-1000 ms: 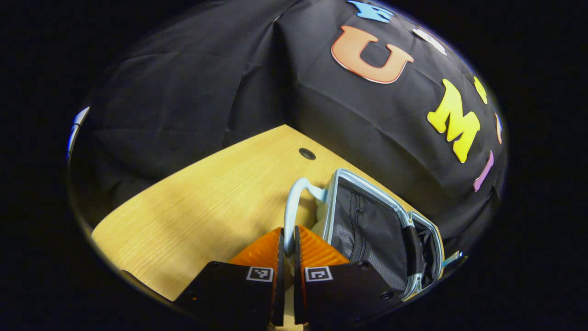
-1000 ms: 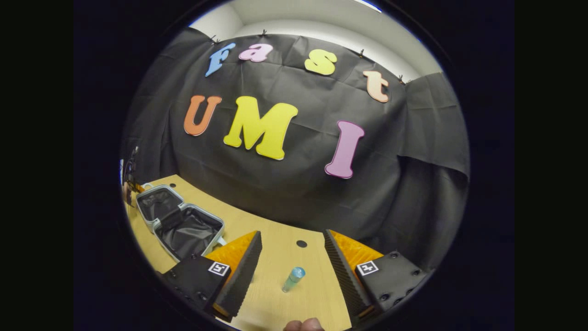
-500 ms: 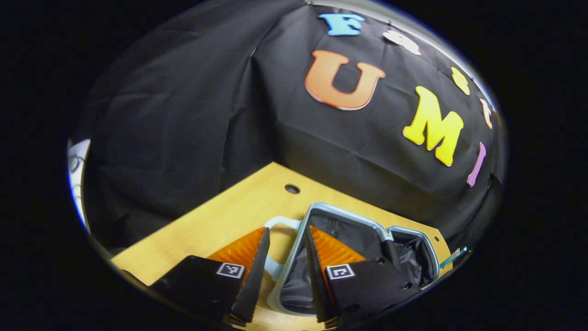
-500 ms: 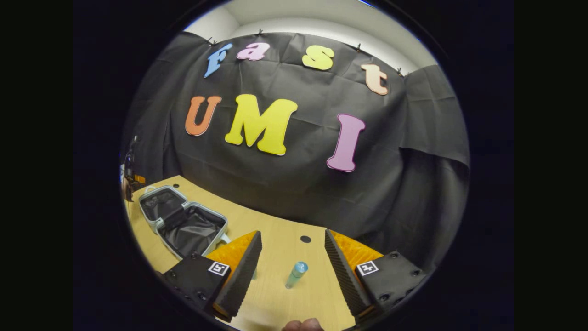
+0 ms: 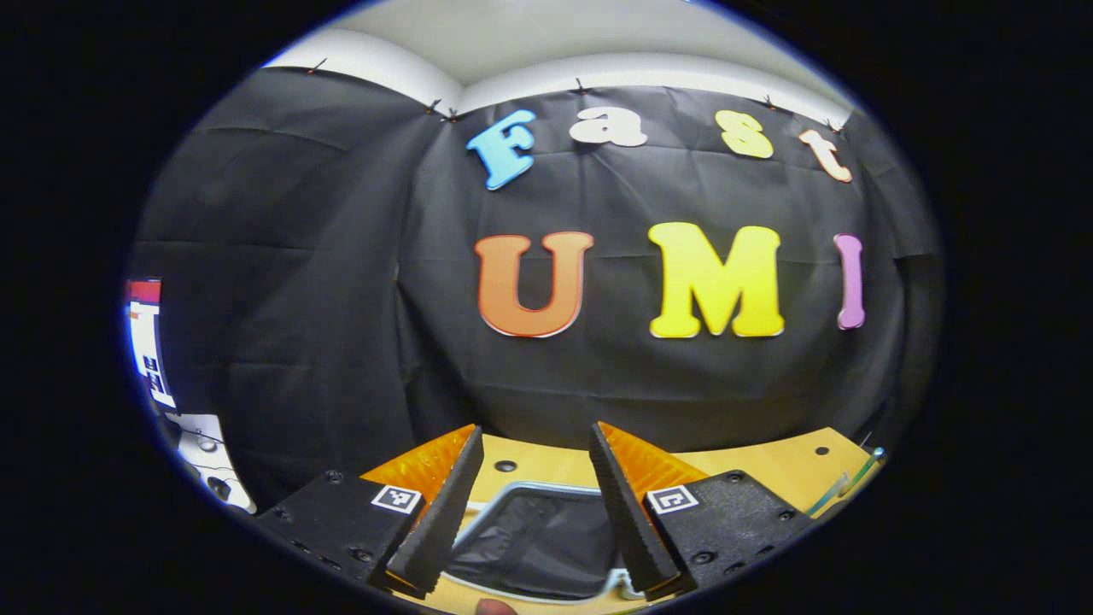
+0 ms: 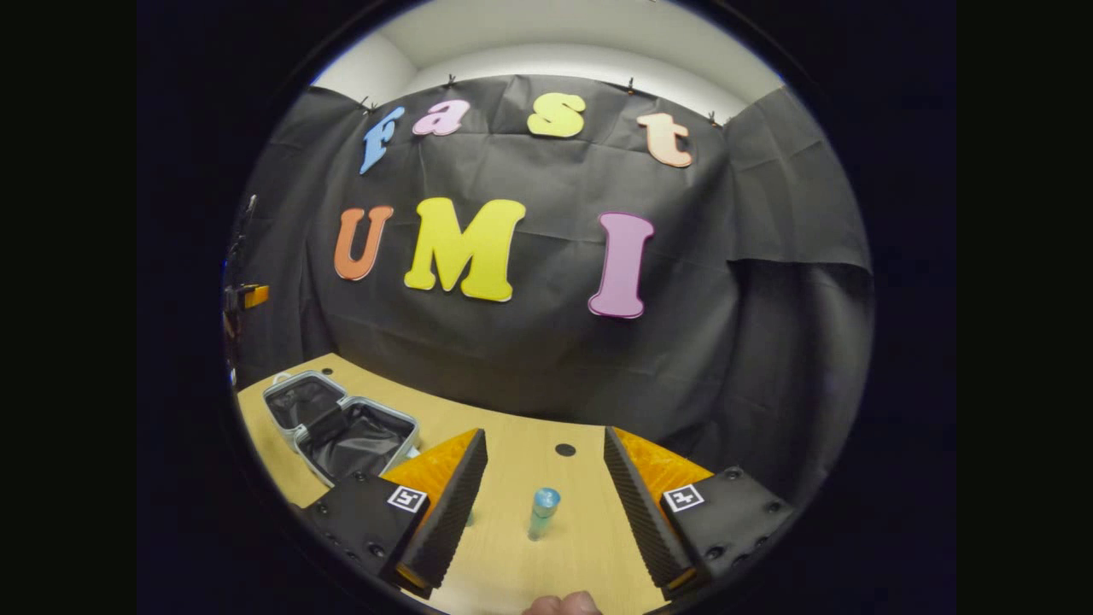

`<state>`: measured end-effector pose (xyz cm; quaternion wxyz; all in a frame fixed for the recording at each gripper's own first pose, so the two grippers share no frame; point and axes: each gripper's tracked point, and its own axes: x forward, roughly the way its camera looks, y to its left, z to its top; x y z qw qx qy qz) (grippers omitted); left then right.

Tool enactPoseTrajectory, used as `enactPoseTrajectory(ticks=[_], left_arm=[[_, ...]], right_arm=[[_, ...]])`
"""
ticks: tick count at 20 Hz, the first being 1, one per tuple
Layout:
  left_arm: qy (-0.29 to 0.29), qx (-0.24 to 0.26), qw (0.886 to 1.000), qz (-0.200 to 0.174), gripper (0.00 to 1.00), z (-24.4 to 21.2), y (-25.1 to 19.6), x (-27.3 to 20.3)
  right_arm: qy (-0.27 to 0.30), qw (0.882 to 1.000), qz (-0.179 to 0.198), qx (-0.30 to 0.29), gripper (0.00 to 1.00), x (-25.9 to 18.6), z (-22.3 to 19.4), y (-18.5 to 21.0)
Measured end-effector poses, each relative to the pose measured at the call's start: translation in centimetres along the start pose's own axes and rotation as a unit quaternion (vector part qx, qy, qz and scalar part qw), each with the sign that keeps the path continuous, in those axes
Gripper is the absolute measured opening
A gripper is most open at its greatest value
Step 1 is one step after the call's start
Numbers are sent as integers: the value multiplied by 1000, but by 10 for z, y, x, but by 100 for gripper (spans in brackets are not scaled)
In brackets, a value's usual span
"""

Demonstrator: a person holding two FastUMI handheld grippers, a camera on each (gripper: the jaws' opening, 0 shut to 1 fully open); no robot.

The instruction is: First open the suitcase, pack the skin care products into it, and then close the suitcase.

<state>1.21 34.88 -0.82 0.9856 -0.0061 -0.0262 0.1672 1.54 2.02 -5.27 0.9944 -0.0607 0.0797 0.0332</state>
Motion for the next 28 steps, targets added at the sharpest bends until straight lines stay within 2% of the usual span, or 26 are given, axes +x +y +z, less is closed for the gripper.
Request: enactPoseTrajectory(ticks=[3,5,7,10,13,19,23,28], left_arm=[[-1,18,999,-27,90,-12,-78,-28],[1,-23,999,-34,100,-19,-129,-43],[-15,-55,997,-56,100,-19,-175,-49],[6,-3,993,-117,100,-44,-251,-62],[25,8,986,-164,100,-73,-307,-86],[85,14,978,-190,100,-136,-368,-102],[152,34,959,-238,100,-202,-411,-106],[211,34,945,-246,100,-268,-444,-73]], right_arm=[[6,1000,-14,14,82,-2,-12,-28],[12,1000,-17,18,81,-2,-20,-43],[22,1000,-12,19,80,-4,-34,-53],[41,999,-10,24,82,-7,-56,-67],[59,998,-4,27,82,-11,-77,-76],[82,996,15,35,83,-1,-116,-79],[100,994,17,30,82,7,-138,-88],[129,992,3,18,82,0,-159,-112]])
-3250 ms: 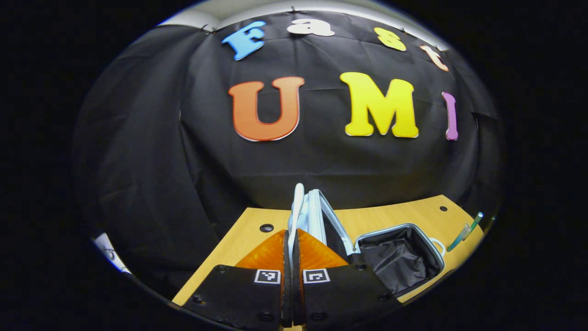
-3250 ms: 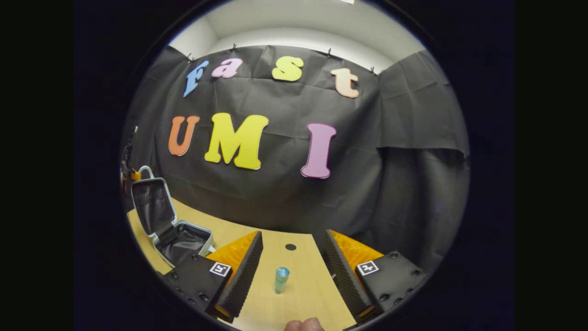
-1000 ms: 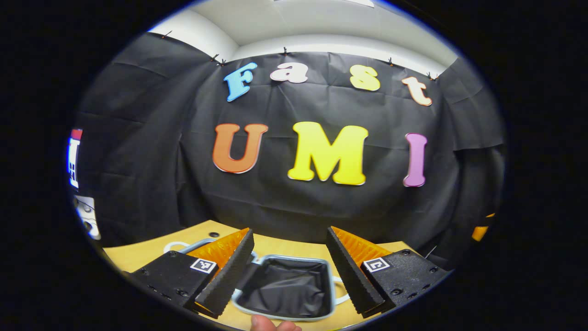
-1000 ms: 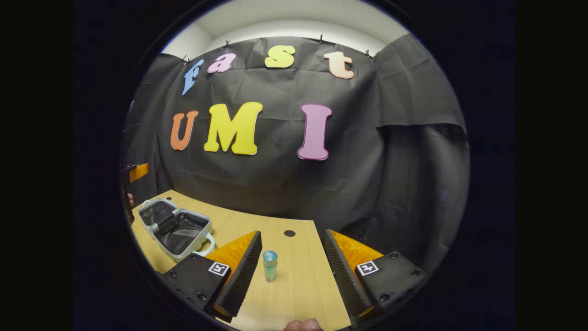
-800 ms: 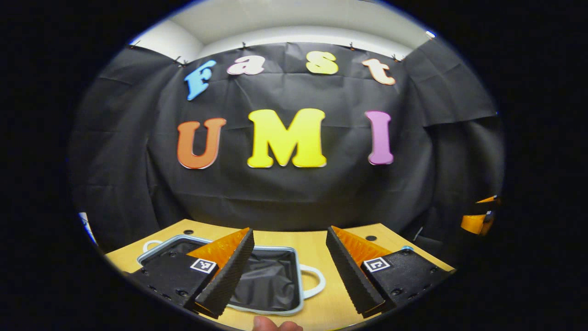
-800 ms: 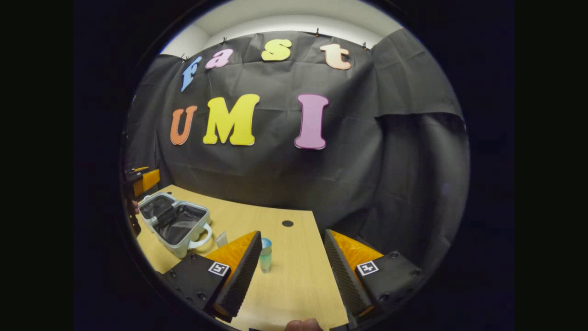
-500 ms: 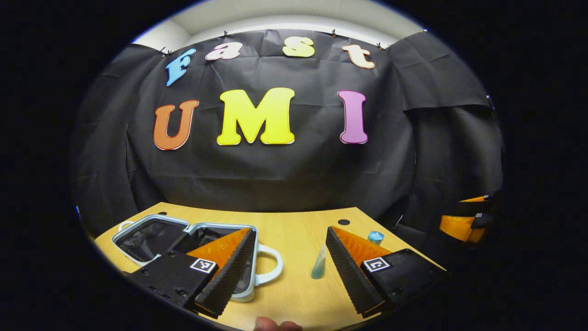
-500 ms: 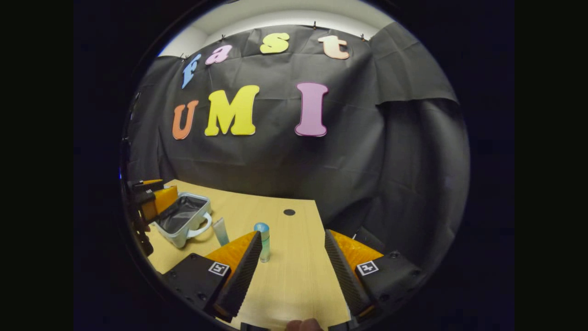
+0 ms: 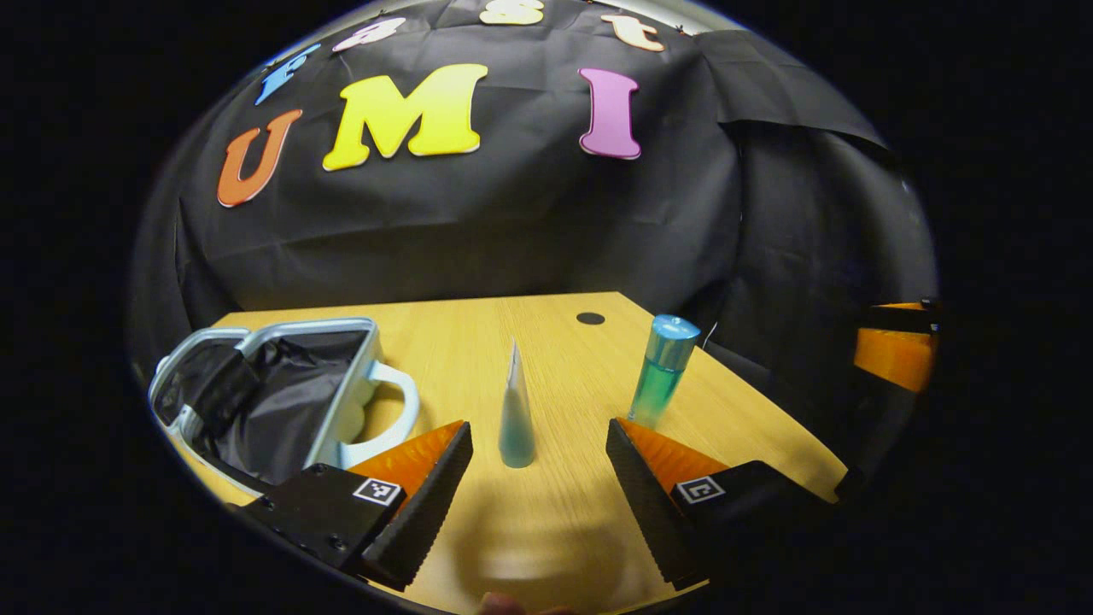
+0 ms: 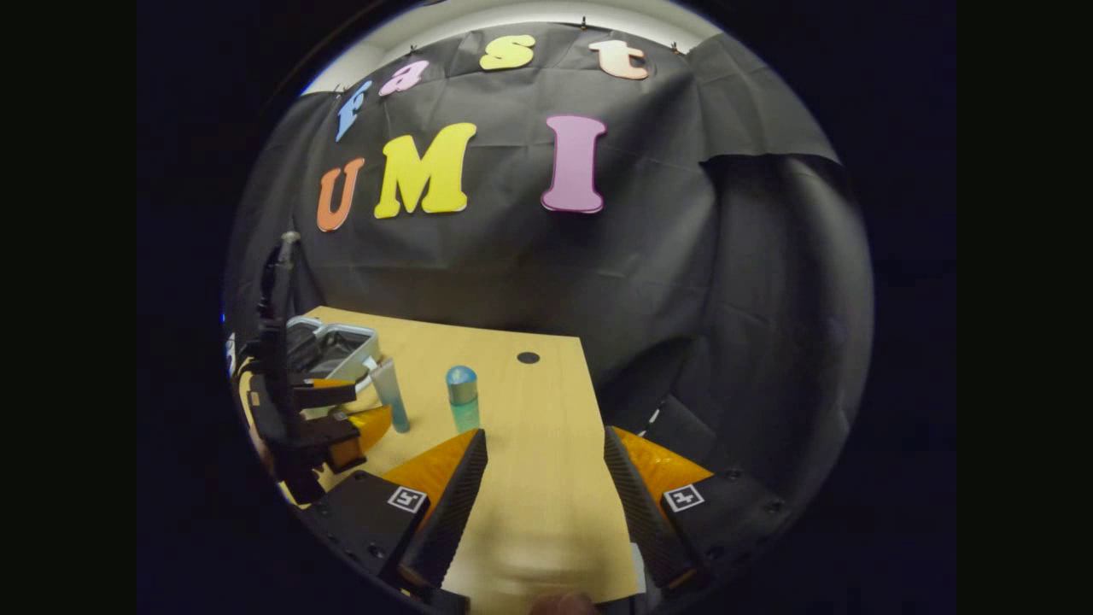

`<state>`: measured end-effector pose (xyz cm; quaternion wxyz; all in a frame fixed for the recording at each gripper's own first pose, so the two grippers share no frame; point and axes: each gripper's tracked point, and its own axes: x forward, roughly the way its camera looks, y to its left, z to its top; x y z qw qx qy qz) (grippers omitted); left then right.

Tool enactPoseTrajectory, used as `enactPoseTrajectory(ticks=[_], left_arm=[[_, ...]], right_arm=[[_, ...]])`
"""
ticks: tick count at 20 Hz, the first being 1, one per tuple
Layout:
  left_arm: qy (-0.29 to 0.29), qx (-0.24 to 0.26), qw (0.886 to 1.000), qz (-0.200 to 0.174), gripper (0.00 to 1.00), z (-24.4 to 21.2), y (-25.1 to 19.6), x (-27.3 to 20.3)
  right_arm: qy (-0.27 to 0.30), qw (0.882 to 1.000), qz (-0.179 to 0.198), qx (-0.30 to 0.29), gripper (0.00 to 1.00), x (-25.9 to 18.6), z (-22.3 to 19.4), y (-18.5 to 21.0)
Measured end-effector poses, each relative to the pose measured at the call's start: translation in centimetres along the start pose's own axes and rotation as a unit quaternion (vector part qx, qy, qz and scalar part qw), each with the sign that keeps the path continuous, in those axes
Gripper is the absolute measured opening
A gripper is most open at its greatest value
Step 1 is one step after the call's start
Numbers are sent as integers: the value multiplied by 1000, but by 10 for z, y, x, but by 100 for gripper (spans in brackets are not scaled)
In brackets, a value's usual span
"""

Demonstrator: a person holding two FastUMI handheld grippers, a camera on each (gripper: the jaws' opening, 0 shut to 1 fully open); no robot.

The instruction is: First open the suitcase, pack the skin care products into it, and then close the suitcase.

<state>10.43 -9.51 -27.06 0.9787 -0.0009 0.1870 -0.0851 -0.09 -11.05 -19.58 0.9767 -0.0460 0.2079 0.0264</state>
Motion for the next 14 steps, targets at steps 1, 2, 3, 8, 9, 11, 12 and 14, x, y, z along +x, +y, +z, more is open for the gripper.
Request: enactPoseTrajectory(ticks=[1,2,3,8,9,11,12,14], left_arm=[[9,-1,1000,2,100,-5,3,11],[15,-3,1000,8,100,-9,8,24],[25,-5,1000,6,100,-11,10,34],[58,7,998,-2,67,-19,16,60],[60,6,998,-5,72,-20,15,61],[63,6,998,-3,59,-21,18,61],[62,4,998,-2,49,-20,18,61],[67,3,998,-2,39,-21,22,55]], right_arm=[[7,1000,-4,-2,82,-1,-4,-5],[13,1000,-8,-3,82,-2,-8,-8],[14,1000,-11,-3,82,-3,-9,-12],[22,1000,-17,3,82,-1,-12,-14],[21,1000,-18,5,82,0,-11,-13],[21,1000,-13,5,82,5,-9,-7],[23,1000,-8,4,82,8,-10,-2],[26,1000,4,7,83,16,-13,8]])
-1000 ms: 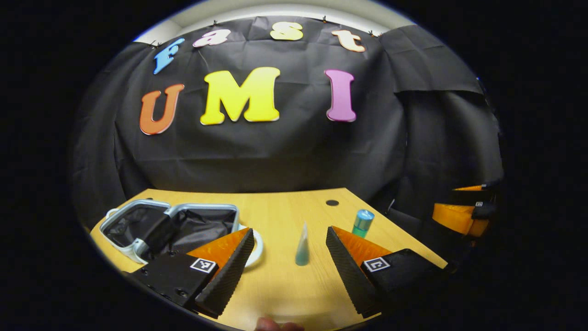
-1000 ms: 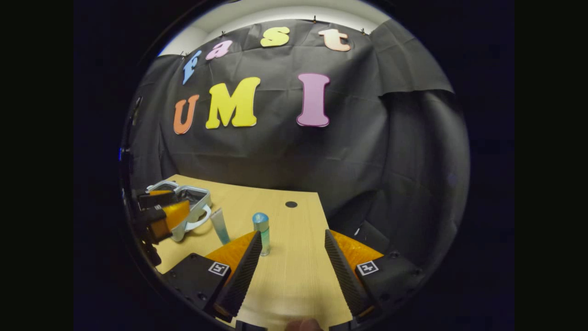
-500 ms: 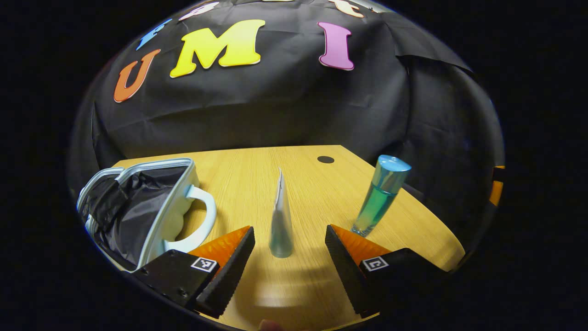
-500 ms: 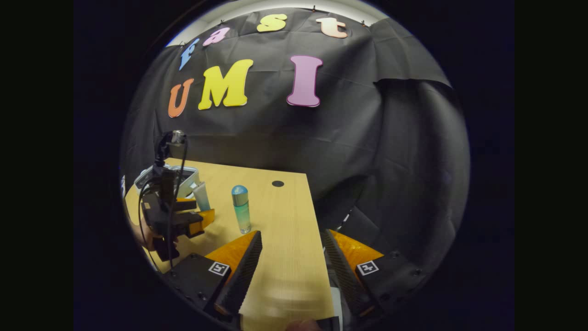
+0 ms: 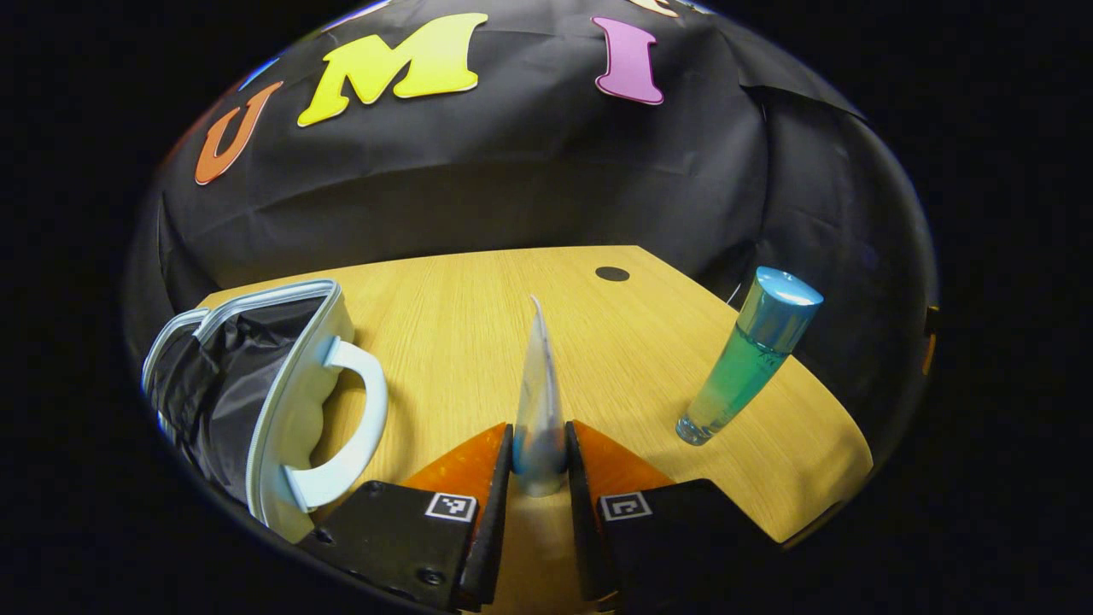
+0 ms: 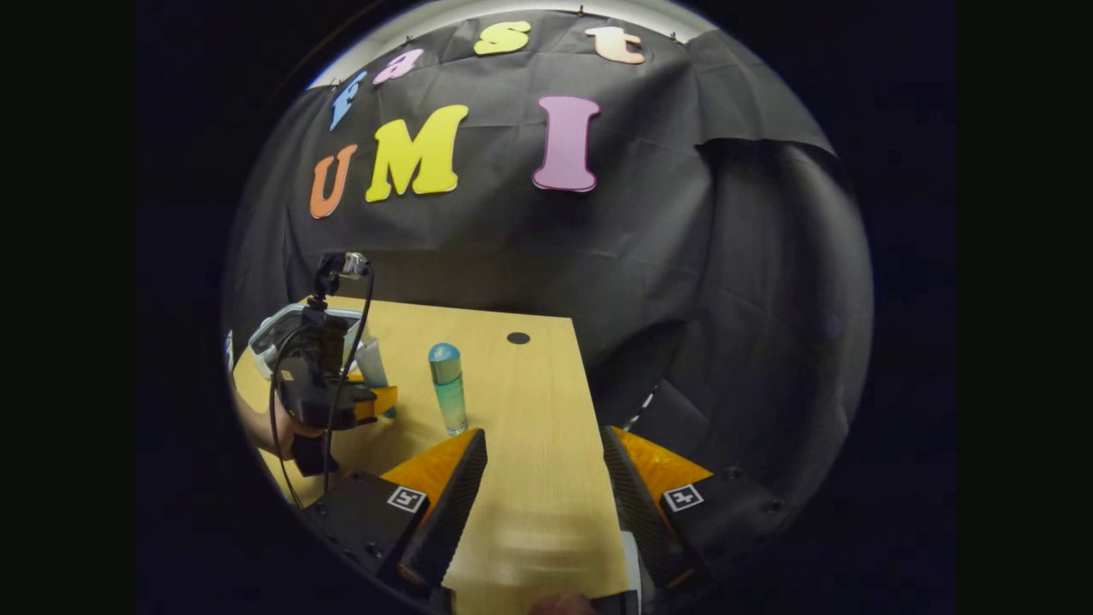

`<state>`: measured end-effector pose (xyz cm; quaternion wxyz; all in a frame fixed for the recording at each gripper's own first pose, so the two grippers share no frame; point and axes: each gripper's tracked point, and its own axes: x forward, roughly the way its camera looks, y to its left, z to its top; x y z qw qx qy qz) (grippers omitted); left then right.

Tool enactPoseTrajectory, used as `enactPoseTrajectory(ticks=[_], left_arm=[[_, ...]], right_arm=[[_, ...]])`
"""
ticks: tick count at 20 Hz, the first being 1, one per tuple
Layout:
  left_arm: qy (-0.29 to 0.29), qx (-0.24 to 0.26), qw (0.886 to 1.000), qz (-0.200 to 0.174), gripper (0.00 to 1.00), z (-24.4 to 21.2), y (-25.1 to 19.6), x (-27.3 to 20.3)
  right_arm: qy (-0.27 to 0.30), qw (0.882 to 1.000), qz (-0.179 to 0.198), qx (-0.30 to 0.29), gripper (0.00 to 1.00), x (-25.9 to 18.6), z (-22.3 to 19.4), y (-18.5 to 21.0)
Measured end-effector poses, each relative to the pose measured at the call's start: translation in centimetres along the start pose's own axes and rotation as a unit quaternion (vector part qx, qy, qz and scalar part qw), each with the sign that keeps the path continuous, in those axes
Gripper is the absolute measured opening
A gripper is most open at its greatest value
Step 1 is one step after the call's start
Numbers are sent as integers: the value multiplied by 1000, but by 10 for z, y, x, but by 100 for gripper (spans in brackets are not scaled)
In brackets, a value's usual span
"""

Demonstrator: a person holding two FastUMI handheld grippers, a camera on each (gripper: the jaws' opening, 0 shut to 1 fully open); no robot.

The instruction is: First open the suitcase, pack the skin care products into it, and then close the suitcase.

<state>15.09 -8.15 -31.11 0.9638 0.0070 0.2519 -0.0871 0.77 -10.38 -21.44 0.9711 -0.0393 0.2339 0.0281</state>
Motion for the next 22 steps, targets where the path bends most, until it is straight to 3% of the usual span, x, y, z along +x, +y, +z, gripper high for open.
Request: enactPoseTrajectory(ticks=[7,13,16,18,22], left_arm=[[-16,-26,999,-29,36,45,4,-106],[-1,-67,997,24,35,44,55,-180],[5,-77,995,61,35,41,86,-202],[6,-77,994,79,35,42,108,-211],[10,-91,990,108,35,45,154,-226]], right_arm=[[41,996,75,2,83,57,-28,68],[46,994,96,-5,80,122,-20,116],[60,994,86,15,82,146,-26,122],[69,994,80,27,77,155,-29,122],[70,995,67,34,55,161,-25,121]])
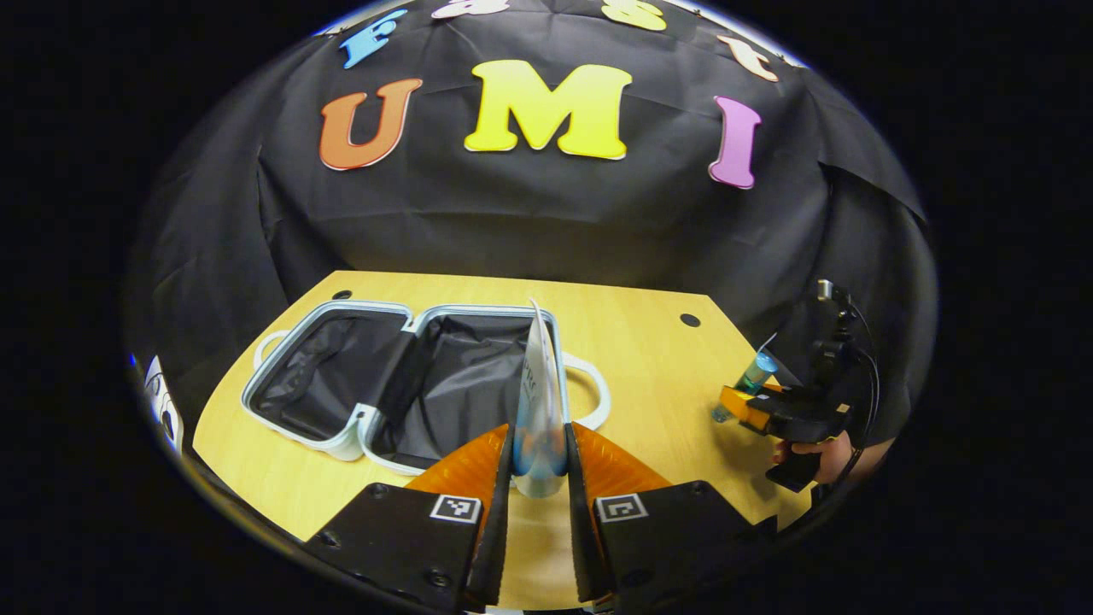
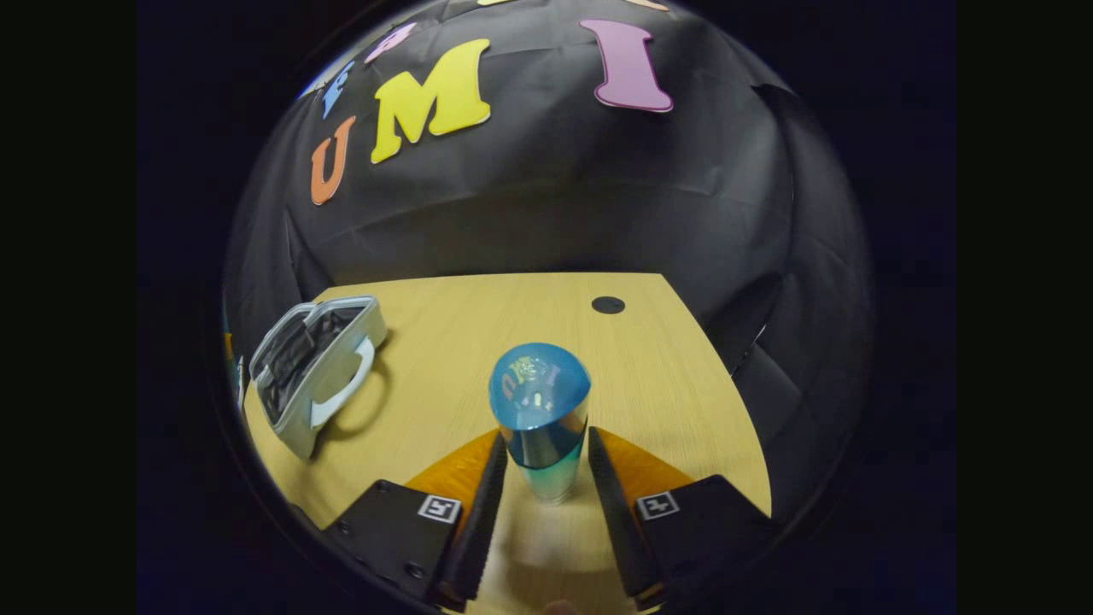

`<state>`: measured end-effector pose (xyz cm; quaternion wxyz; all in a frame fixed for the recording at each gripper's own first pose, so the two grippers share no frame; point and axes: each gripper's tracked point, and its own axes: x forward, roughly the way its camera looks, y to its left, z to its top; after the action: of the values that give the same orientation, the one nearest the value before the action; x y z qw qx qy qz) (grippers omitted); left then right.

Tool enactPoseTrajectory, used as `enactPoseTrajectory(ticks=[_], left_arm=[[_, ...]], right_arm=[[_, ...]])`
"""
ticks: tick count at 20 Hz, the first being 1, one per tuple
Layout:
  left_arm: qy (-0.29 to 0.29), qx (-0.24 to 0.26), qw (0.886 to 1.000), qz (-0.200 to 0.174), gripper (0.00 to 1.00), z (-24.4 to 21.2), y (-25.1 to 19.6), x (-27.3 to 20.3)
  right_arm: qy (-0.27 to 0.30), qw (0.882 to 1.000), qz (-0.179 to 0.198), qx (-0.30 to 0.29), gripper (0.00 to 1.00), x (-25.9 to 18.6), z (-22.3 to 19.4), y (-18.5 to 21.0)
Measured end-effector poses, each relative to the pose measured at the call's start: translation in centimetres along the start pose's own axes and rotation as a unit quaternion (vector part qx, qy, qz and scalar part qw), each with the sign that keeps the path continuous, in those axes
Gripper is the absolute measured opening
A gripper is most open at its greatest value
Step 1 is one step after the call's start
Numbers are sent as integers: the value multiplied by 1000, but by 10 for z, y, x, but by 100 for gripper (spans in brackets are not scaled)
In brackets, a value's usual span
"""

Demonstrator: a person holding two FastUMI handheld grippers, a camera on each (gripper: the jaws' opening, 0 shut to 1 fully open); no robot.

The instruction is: First open the suitcase, pack the skin care products into it, and then close the suitcase.

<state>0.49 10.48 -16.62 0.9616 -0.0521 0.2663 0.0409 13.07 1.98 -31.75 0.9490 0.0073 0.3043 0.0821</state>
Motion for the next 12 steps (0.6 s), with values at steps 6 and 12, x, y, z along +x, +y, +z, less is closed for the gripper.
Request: enactPoseTrajectory(ticks=[6,12], left_arm=[[52,-6,999,-11,35,3,51,21],[183,-22,979,-84,34,-17,73,74]], right_arm=[[20,1000,20,10,37,-12,2,14],[37,993,97,53,36,-87,34,42]])
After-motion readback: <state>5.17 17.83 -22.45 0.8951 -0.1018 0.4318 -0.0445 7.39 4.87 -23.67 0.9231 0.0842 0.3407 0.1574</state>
